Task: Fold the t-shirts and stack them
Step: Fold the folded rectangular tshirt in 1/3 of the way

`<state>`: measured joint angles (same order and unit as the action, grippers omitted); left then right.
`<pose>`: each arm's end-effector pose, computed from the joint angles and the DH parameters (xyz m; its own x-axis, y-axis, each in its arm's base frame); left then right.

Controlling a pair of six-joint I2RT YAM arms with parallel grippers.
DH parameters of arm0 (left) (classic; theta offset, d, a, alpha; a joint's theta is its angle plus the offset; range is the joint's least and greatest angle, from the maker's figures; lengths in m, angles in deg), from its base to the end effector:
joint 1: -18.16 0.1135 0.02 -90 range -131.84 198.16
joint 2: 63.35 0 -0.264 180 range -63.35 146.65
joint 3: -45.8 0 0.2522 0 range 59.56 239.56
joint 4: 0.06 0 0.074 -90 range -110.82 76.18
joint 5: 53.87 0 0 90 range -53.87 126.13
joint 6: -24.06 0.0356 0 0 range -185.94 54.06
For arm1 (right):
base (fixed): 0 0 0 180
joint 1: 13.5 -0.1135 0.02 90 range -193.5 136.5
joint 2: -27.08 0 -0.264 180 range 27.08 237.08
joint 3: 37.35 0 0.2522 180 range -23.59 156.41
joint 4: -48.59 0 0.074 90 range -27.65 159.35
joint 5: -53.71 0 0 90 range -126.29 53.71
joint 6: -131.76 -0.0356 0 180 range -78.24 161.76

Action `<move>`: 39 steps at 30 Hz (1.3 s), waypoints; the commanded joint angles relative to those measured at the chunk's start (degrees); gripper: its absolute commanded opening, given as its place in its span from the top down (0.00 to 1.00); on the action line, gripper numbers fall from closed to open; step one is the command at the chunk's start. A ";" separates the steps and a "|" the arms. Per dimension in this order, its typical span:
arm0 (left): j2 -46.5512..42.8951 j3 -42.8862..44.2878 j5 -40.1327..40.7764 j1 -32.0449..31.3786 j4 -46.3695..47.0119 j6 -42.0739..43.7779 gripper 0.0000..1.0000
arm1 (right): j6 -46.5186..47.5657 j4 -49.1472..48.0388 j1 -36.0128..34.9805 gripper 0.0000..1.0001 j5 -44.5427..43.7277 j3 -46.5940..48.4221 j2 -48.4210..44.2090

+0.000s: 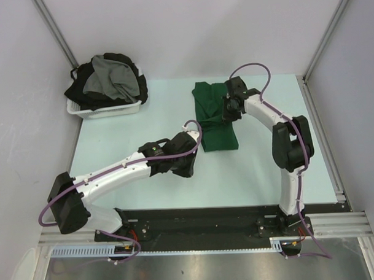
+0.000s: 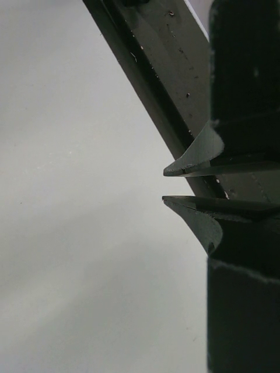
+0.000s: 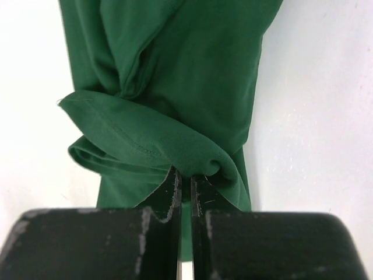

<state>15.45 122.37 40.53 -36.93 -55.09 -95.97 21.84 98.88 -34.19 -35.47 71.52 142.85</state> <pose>0.1625 -0.2280 0.2706 -0.8141 0.2946 -0.5005 0.4464 0.8687 -0.2148 0.4157 0.1575 0.2288 -0.8621 0.0386 -0.5053 -0.0711 0.9780 0.1959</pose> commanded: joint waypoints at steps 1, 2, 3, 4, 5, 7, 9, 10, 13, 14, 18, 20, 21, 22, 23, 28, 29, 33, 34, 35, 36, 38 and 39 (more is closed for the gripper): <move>0.47 1.44 0.87 0.33 -0.47 -1.36 0.75 | 1.03 -2.08 0.91 1.00 1.55 3.33 2.26; 0.47 1.36 0.87 0.25 -0.56 -1.53 0.76 | 1.11 -2.43 1.00 1.00 1.99 3.59 2.53; 0.39 1.27 0.87 0.33 -0.56 -1.53 0.76 | 1.11 -2.52 1.00 1.00 2.25 4.20 2.88; 0.47 1.27 0.96 0.25 -0.73 -1.62 0.76 | 1.38 -2.52 1.09 1.00 2.34 4.64 3.41; 0.39 1.18 0.96 0.25 -0.73 -1.71 0.75 | 1.55 -2.61 1.17 1.00 2.87 5.60 3.76; 0.47 1.09 0.96 0.25 -0.74 -2.23 0.76 | 1.64 -2.52 1.26 1.00 3.05 6.66 4.47; 0.56 1.00 0.96 0.33 -0.56 -2.41 0.76 | 2.08 -2.70 1.44 1.00 3.75 8.24 4.82; 0.65 1.00 0.96 0.25 -0.39 -2.59 0.76 | 2.17 -2.52 1.44 1.00 3.92 8.77 5.26; 1.09 1.18 0.87 0.25 -0.38 -2.50 0.75 | 2.52 -1.82 1.61 1.00 4.01 11.41 6.57; 1.09 1.27 0.87 0.25 -0.30 -2.50 0.76 | 2.61 -1.56 1.53 1.00 4.19 12.02 7.01; 1.61 1.70 0.87 0.25 -0.38 -2.32 0.76 | 2.70 -1.11 1.70 1.00 4.28 13.87 8.33; 1.96 1.97 0.96 0.33 -0.56 -2.06 0.76 | 2.52 -1.29 1.62 1.00 4.19 14.31 8.86; 1.97 2.14 0.96 0.33 -0.56 -1.97 0.76 | 2.52 -1.38 1.70 1.00 4.19 14.49 9.21; 2.05 2.23 0.96 0.33 -0.73 -1.88 0.76 | 2.43 -1.38 1.70 1.00 4.36 14.92 9.48; 2.14 2.32 1.22 0.33 -0.91 -1.80 0.76 | 2.35 -1.38 1.88 1.00 4.37 15.10 10.26; 1.97 2.41 1.40 0.51 -1.44 -1.53 0.76 | 1.99 -1.64 2.32 1.00 4.72 16.33 11.76; 1.97 2.32 1.31 0.51 -1.44 -1.62 0.76 | 1.99 -1.82 2.49 1.00 4.72 16.86 11.76; 1.70 1.88 1.40 0.42 -1.53 -2.06 0.76 | 1.38 -1.73 3.02 1.00 4.72 19.05 13.34; 1.70 1.88 1.40 0.42 -1.35 -2.06 0.76 | 1.38 -1.73 3.28 1.00 4.98 19.49 13.69; 1.62 1.79 1.40 0.42 -1.44 -2.15 0.76 | 1.38 -1.47 3.37 1.00 5.16 20.37 14.05; 1.79 1.79 1.40 0.51 -1.44 -2.23 0.76 | 1.29 -1.47 3.46 1.00 5.07 20.73 14.40; 1.88 1.79 1.31 0.51 -1.44 -2.32 0.76 | 1.29 -1.29 3.55 1.00 4.98 21.08 14.58; 1.88 1.88 1.31 0.51 -1.44 -2.32 0.76 | 1.29 -1.46 3.64 1.00 4.72 21.08 14.49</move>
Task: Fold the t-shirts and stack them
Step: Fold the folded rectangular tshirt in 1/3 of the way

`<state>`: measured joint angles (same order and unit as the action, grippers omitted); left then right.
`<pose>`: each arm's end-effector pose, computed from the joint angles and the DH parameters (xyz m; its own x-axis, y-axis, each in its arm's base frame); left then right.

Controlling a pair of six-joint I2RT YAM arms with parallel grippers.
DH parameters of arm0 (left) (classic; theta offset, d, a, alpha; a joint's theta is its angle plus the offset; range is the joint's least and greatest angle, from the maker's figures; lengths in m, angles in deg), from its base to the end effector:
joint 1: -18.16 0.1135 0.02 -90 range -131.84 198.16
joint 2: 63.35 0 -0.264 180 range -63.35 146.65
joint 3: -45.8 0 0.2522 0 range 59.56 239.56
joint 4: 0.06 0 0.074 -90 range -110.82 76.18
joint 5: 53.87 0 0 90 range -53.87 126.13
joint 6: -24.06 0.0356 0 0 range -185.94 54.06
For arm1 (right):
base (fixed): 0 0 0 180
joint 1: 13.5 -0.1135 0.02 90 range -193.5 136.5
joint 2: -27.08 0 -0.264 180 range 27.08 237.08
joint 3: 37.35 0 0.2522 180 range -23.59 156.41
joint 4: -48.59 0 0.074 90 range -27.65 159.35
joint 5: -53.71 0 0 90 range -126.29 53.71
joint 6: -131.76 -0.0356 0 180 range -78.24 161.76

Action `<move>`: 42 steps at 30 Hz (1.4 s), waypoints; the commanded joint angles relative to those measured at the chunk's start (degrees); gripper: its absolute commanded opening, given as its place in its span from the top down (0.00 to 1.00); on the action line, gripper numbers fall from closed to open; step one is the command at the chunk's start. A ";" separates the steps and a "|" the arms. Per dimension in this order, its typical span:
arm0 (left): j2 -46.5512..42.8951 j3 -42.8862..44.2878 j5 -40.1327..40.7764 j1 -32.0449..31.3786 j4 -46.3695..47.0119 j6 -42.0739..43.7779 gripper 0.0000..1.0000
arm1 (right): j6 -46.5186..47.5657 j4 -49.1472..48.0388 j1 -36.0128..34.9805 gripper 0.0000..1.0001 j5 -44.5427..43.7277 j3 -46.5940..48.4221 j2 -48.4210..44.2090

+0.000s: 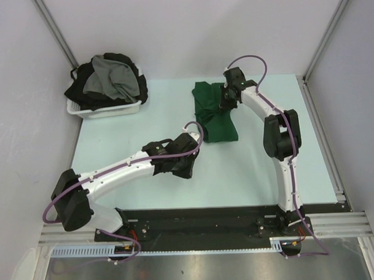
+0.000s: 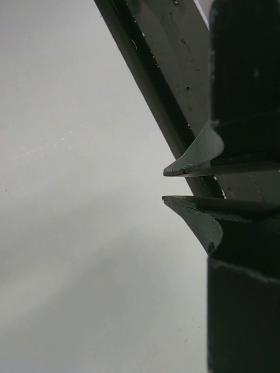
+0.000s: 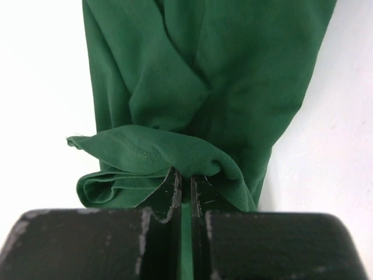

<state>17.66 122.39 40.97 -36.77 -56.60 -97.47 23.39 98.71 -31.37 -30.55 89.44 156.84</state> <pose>0.1653 -0.2302 0.2591 -0.8424 0.2930 -0.4523 0.4124 0.8908 -0.1910 0.4809 0.1588 0.2159 -0.8365 0.0598 -0.5448 -0.1042 0.9586 0.2652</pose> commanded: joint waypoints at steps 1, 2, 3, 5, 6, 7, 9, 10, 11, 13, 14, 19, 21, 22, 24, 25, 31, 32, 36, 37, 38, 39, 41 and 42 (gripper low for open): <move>-0.42 1.86 0.87 0.36 0.16 -0.82 0.76 | -0.26 -1.55 0.73 1.00 -0.20 3.25 0.59; -0.33 1.77 0.87 0.44 0.16 -0.90 0.76 | -0.35 -1.47 0.99 1.00 -0.29 3.25 0.68; -0.33 1.68 0.87 0.45 0.07 -0.90 0.76 | -0.35 -1.47 1.08 1.00 -0.11 3.33 0.94; -0.24 1.68 0.87 0.36 0.07 -0.82 0.76 | -0.35 -1.20 1.34 1.00 -0.11 3.42 1.64; -0.24 1.77 0.87 0.36 0.16 -0.82 0.76 | -0.61 -0.94 1.43 1.00 0.15 3.68 1.99; -0.15 1.77 0.87 0.36 0.07 -0.82 0.76 | -0.35 -0.77 1.52 0.95 0.33 3.77 2.34; -0.07 1.86 0.78 0.36 0.16 -0.82 0.76 | -0.35 0.46 1.78 0.73 0.77 4.73 4.10; 0.02 1.95 0.70 0.44 0.07 -0.82 0.76 | -0.18 1.51 1.87 0.62 0.77 4.91 4.71; 0.20 2.03 0.78 0.36 0.07 -0.82 0.76 | 0.09 1.70 1.87 0.59 0.94 5.00 5.50; 0.20 2.30 0.70 0.45 -0.02 -0.73 0.76 | 0.26 1.87 1.87 0.42 0.85 4.74 5.95; 0.55 2.39 0.78 0.36 -0.02 -0.64 0.76 | 0.53 1.96 1.78 0.34 0.59 4.65 5.95; 1.51 3.35 0.52 0.53 0.51 -0.38 0.76 | 1.23 0.03 1.87 0.00 -1.34 3.95 2.44; 2.83 4.23 0.35 0.45 1.12 0.06 0.76 | 1.49 -0.24 1.87 0.00 -1.43 4.65 0.51; 3.36 4.75 0.43 0.62 1.30 0.24 0.76 | 1.58 0.03 1.87 0.00 -1.52 5.00 -0.11; 5.63 6.77 0.43 0.71 1.91 1.20 0.76 | 1.85 0.55 1.87 0.00 -1.78 5.62 -2.21; 6.69 7.65 0.61 0.97 2.00 1.64 0.76 | 1.93 0.64 1.87 0.00 -1.87 5.45 -2.92; 15.99 17.49 0.96 4.83 4.55 6.38 0.76 | 1.85 1.69 1.87 0.00 -1.61 2.72 -10.38; 17.58 20.90 1.05 5.45 4.73 6.83 0.76 | 1.85 2.22 1.87 0.00 -1.26 2.20 -11.18; 22.52 29.79 1.40 9.83 3.94 9.37 0.77 | 1.50 2.75 1.87 0.00 -0.99 -1.75 -15.58; 23.04 31.20 1.83 10.72 3.85 10.16 0.77 | 1.76 2.67 1.87 0.00 -1.60 -4.20 -17.06; 23.40 33.83 2.01 11.77 3.59 10.52 0.77 | 2.02 2.49 1.87 0.00 -1.95 -5.36 -17.77; 23.40 34.81 2.45 13.78 3.15 10.78 0.77 | 2.37 1.97 1.87 0.00 -1.96 -6.59 -18.39; 22.53 36.04 1.93 16.08 3.23 11.14 0.76 | 2.99 1.61 1.96 0.00 -1.09 -9.66 -19.79; 22.26 35.88 1.49 18.26 3.32 10.96 0.76 | 2.90 1.35 2.22 0.00 -0.64 -10.37 -20.32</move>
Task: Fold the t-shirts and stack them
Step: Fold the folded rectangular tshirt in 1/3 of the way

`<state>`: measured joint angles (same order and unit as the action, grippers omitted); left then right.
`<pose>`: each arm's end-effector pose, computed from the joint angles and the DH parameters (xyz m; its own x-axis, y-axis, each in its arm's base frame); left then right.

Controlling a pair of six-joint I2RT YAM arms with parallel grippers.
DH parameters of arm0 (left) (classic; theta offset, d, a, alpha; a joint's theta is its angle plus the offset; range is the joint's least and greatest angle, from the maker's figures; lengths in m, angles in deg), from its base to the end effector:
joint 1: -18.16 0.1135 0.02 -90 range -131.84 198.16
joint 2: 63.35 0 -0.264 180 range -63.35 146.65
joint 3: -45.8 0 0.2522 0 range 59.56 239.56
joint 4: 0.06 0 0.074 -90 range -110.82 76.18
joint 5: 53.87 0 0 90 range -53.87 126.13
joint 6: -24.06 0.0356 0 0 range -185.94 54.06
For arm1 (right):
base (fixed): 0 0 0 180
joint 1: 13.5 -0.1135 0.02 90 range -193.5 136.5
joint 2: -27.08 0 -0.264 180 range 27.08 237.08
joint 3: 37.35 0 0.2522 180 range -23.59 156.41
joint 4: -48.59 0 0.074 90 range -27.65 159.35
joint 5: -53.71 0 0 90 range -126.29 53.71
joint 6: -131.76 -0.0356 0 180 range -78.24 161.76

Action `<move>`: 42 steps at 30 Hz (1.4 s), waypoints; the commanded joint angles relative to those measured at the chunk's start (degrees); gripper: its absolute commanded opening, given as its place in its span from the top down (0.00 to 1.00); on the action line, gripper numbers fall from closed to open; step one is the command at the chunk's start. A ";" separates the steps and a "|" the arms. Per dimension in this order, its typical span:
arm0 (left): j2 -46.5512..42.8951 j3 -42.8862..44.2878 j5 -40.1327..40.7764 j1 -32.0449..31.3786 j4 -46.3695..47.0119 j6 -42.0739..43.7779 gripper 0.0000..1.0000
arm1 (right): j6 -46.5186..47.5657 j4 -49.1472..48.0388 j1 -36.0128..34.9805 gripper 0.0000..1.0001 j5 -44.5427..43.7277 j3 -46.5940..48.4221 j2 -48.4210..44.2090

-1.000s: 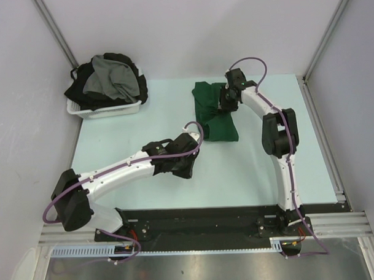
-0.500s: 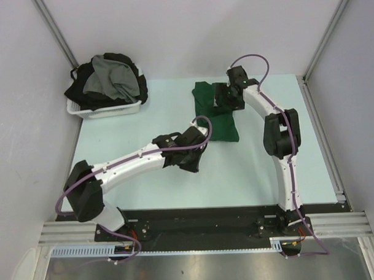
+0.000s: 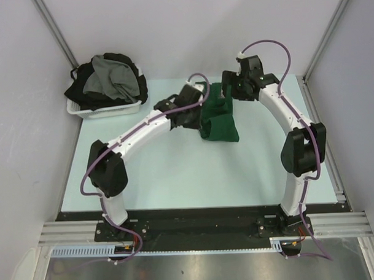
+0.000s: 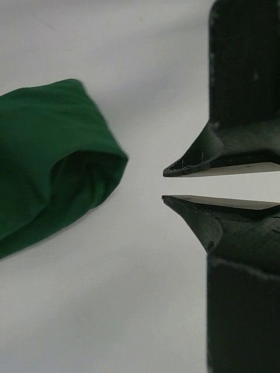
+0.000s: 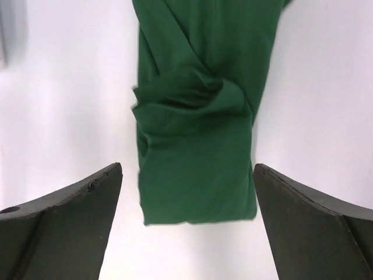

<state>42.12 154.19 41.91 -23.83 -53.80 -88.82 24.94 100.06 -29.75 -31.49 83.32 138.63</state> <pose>0.3082 -0.2726 0.2960 -0.7712 0.1737 -0.6124 0.3457 0.9221 -0.1737 0.4282 0.1279 0.3253 -0.7169 0.0914 -0.6911 -0.1366 0.9537 0.2678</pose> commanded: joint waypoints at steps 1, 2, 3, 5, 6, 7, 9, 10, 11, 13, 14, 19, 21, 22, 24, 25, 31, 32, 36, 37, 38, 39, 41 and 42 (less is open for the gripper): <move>-2.46 3.81 0.29 6.30 1.05 1.70 0.76 | 1.26 -0.10 0.87 0.03 -0.05 -5.39 -2.47; -2.72 3.02 -0.41 7.01 1.31 1.34 0.77 | 1.18 -0.36 1.04 0.11 -0.14 -5.83 -3.34; -2.81 2.67 -0.51 7.80 1.49 1.25 0.77 | 0.74 -0.45 1.65 0.53 -0.23 -6.10 -3.53; -2.38 2.40 -1.12 7.90 2.28 1.60 0.77 | -0.23 0.69 2.36 1.00 -0.05 -5.67 -3.53; -1.24 2.66 -1.73 7.81 2.63 1.52 0.77 | -0.23 1.74 2.97 1.00 0.21 -5.66 -3.79; -0.71 2.93 -2.09 7.81 2.81 1.25 0.77 | -0.23 2.27 3.15 1.00 0.47 -5.84 -3.88; 0.96 4.68 -2.96 7.81 2.99 1.08 0.77 | 0.12 3.07 3.07 1.00 0.12 -7.41 -5.54; 2.36 5.47 -3.14 7.72 2.72 0.82 0.77 | -0.05 2.46 3.07 1.00 0.99 -8.47 -6.25; 3.07 6.96 -3.32 7.72 2.90 0.81 0.77 | -0.32 1.93 2.98 1.00 1.53 -9.87 -7.04; 5.08 8.55 -3.15 7.81 2.02 1.08 0.77 | -1.55 0.08 2.81 1.00 3.19 -13.39 -8.62; 5.36 9.34 -3.14 7.81 1.84 1.16 0.76 | -1.64 -0.36 2.46 1.00 3.81 -14.18 -8.89; 5.89 9.08 -2.36 8.07 1.41 1.60 0.76 | -2.69 -2.03 -1.15 1.00 5.22 -17.88 -8.54; 5.45 8.82 -1.92 8.16 1.40 2.13 0.77 | -3.13 -2.91 -2.90 1.00 5.40 -18.58 -8.10; 5.27 8.38 -1.65 8.25 1.32 2.22 0.76 | -3.65 -3.43 -3.52 1.00 5.57 -19.28 -7.58; 4.48 7.85 -1.56 8.51 1.40 2.31 0.77 | -4.10 -4.31 -4.75 1.00 5.75 -19.64 -6.78; 4.22 7.33 -1.39 8.60 1.23 2.31 0.77 | -4.10 -4.49 -5.10 1.00 5.75 -19.81 -6.43; 2.02 4.87 -1.12 8.69 0.96 2.48 0.77 | -4.27 -8.09 -7.56 1.00 6.63 -20.60 -3.36; 1.76 4.69 -0.95 8.69 0.88 2.48 0.77 | -4.36 -8.62 -7.74 1.00 6.72 -20.69 -2.83; 0.35 3.81 -0.69 8.69 0.70 2.57 0.77 | -4.36 -9.85 -9.23 1.00 6.80 -20.96 0.76; 0.00 3.89 -0.68 8.69 0.61 2.57 0.76 | -4.28 -9.94 -9.93 1.00 6.89 -21.04 1.65; -0.09 4.07 -0.68 8.69 0.53 2.83 0.77 | -4.27 -10.03 -10.29 1.00 6.89 -21.22 2.27; -0.18 4.25 -0.60 8.69 0.44 2.92 0.77 | -4.36 -9.94 -10.64 1.00 7.07 -21.48 2.88; 0.00 4.86 -0.51 8.69 0.26 2.92 0.76 | -4.54 -10.03 -11.61 1.00 7.42 -22.27 4.29; 0.00 5.21 -0.51 8.77 0.35 2.92 0.76 | -4.63 -10.38 -11.96 1.00 7.42 -23.32 4.47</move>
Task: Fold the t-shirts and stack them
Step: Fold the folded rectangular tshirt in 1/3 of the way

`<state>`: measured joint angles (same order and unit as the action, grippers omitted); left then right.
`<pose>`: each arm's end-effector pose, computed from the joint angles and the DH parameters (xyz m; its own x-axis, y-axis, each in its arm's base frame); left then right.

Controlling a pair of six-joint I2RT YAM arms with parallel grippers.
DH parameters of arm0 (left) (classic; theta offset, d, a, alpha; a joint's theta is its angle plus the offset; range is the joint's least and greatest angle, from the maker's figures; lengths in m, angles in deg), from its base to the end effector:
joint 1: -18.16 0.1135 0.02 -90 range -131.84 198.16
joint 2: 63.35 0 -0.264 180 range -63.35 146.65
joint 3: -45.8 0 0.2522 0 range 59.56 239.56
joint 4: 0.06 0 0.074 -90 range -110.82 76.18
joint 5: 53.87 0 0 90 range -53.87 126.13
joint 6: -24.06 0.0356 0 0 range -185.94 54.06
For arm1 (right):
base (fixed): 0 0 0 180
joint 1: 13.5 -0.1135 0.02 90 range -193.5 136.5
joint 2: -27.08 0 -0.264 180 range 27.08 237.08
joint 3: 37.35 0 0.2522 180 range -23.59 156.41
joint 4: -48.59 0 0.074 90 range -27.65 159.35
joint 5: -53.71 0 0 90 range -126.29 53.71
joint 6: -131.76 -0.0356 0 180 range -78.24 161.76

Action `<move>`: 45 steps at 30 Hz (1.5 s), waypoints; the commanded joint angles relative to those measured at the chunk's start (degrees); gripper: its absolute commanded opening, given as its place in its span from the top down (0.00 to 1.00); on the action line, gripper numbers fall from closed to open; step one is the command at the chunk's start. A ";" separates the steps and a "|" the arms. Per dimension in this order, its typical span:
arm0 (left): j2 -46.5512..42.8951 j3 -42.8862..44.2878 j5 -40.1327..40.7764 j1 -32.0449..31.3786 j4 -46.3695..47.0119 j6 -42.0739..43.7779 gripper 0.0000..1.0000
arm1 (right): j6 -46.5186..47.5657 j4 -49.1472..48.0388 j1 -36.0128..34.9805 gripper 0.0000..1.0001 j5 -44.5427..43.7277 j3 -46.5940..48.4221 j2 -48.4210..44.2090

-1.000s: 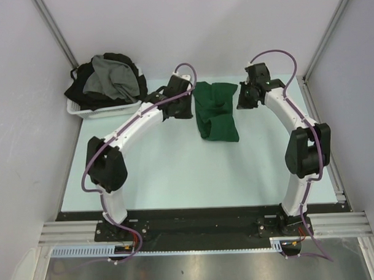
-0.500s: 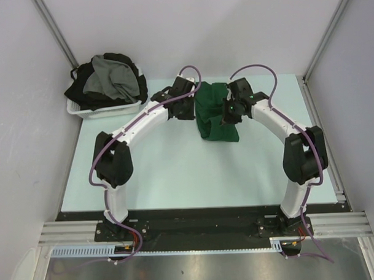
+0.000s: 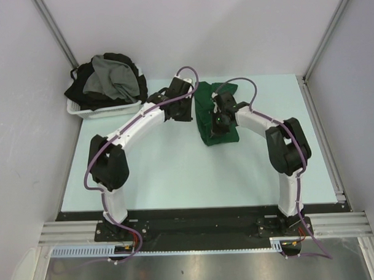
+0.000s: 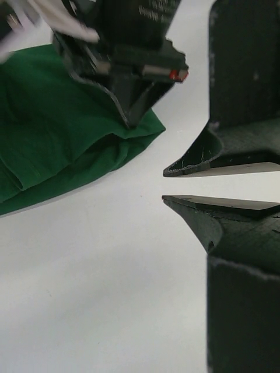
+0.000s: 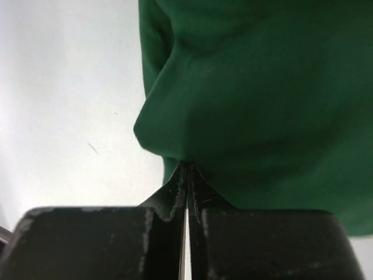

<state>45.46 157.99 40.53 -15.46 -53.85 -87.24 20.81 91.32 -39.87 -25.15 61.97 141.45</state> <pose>0.3568 -0.2340 0.2939 -0.7836 0.0861 -0.6152 0.2433 0.9538 -0.1764 0.3827 0.1974 0.1963 -0.8967 -0.0530 -0.4395 -0.2222 0.9126 0.3433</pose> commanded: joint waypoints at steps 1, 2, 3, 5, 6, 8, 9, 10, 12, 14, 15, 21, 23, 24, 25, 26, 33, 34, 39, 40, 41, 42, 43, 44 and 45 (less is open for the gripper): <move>-2.91 1.85 0.70 0.40 0.31 1.35 0.76 | -0.76 -1.90 -2.28 1.00 0.99 -2.76 1.74; -2.73 2.20 0.69 0.40 0.39 1.26 0.76 | -0.85 -2.51 -2.72 1.00 0.99 -3.46 1.74; -2.56 2.46 0.61 0.40 0.31 1.26 0.76 | -0.93 -2.60 -2.98 1.00 1.08 -4.43 1.82; -1.94 2.99 0.17 0.49 0.57 1.09 0.76 | -1.02 -2.87 -3.33 1.00 0.99 -5.22 1.91; -1.68 3.17 -0.01 0.49 0.66 1.08 0.76 | -0.94 -2.95 -3.34 1.00 0.91 -5.75 1.91; -1.07 3.61 -0.27 0.49 0.74 1.00 0.76 | -0.50 -2.96 -3.25 1.00 0.47 -6.89 1.74; -1.06 3.70 -0.53 0.49 0.74 0.91 0.76 | -0.41 -3.04 -3.16 1.00 0.29 -7.16 1.56; -0.97 3.78 -0.62 0.49 0.74 0.91 0.76 | -0.32 -2.96 -3.07 1.00 0.38 -7.33 1.39; -0.89 3.78 -0.71 0.49 0.92 0.91 0.76 | 0.29 -2.78 -2.72 1.00 0.20 -6.73 0.42; -0.71 3.87 -0.89 0.58 1.18 0.91 0.76 | 0.56 -1.38 -2.28 1.00 0.11 -3.49 -0.37; -0.45 3.78 -0.98 0.58 1.27 0.91 0.76 | 0.82 -0.68 -1.76 1.00 -0.15 -1.64 -1.24; 3.15 3.96 -1.68 0.93 3.64 1.00 0.76 | 1.87 6.96 -0.09 0.90 -1.29 12.23 -4.93; 5.96 5.89 -2.12 1.11 4.34 0.91 0.76 | 2.32 9.34 0.44 0.73 -1.90 14.10 -6.43; 7.01 7.02 -2.64 1.19 4.26 0.91 0.76 | 2.58 9.96 0.62 0.73 -2.08 14.89 -7.31; 9.55 9.56 -2.73 1.37 4.00 0.73 0.76 | 2.75 11.10 1.05 0.71 -2.34 14.90 -9.06; 10.62 10.80 -3.00 1.55 3.91 0.56 0.76 | 2.84 11.80 1.41 0.69 -2.87 14.99 -9.94; 20.02 19.51 -7.21 3.39 5.31 -1.90 0.76 | 3.72 16.02 5.36 0.64 -5.16 13.41 -16.80; 20.90 20.91 -8.09 3.83 5.75 -2.25 0.76 | 3.81 16.64 5.89 0.64 -5.42 12.88 -17.24; 24.50 23.29 -9.85 4.89 6.72 -2.26 0.74 | 3.90 18.22 7.91 0.66 -6.04 11.65 -19.00; 24.95 23.82 -9.77 5.15 6.81 -2.26 0.74 | 3.90 18.49 7.83 0.66 -6.21 11.74 -19.01; 25.48 24.17 -10.37 5.24 6.98 -2.26 0.74 | 4.07 18.66 7.83 0.66 -6.30 11.74 -19.01; 26.35 24.87 -10.99 5.41 7.16 -2.34 0.73 | 4.07 19.10 7.91 0.66 -6.39 11.82 -18.92; 26.97 25.14 -11.60 5.59 7.68 -2.95 0.72 | 4.16 19.19 7.91 0.66 -6.39 11.91 -18.83; 27.41 25.58 -12.74 5.59 7.86 -3.13 0.72 | 4.25 19.45 8.00 0.66 -6.48 12.09 -18.66; 28.29 25.93 -13.45 5.59 8.47 -3.57 0.71 | 4.25 19.80 8.09 0.66 -6.48 12.26 -18.57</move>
<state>71.69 180.20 31.16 -10.31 -48.41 -89.01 23.91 109.31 -31.78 -30.92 73.60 124.31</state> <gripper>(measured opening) 0.276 0.345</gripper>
